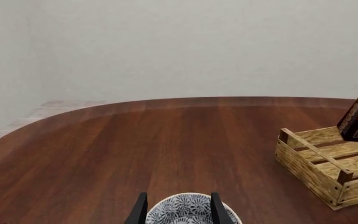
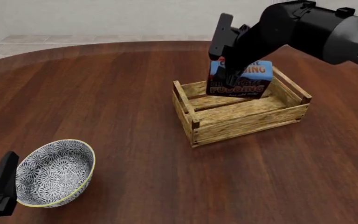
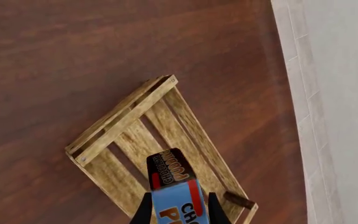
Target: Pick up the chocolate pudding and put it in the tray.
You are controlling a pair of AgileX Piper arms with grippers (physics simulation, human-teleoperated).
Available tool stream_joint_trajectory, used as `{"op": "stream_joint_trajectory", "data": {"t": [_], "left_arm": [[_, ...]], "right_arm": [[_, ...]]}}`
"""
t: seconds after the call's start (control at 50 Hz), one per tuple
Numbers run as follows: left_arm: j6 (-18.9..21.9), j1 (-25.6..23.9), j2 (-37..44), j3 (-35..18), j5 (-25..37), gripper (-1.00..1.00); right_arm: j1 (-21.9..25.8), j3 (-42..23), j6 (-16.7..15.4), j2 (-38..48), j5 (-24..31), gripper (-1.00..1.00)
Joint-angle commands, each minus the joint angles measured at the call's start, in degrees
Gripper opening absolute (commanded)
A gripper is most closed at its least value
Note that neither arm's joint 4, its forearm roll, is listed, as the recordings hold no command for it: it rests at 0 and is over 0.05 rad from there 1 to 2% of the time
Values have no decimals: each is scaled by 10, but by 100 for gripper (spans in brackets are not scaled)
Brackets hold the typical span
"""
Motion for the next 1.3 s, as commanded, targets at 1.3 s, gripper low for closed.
{"op": "stream_joint_trajectory", "data": {"t": [1.3], "left_arm": [[5,1,0,3,-1,100]], "right_arm": [[27,49,33,52,-82,-100]]}}
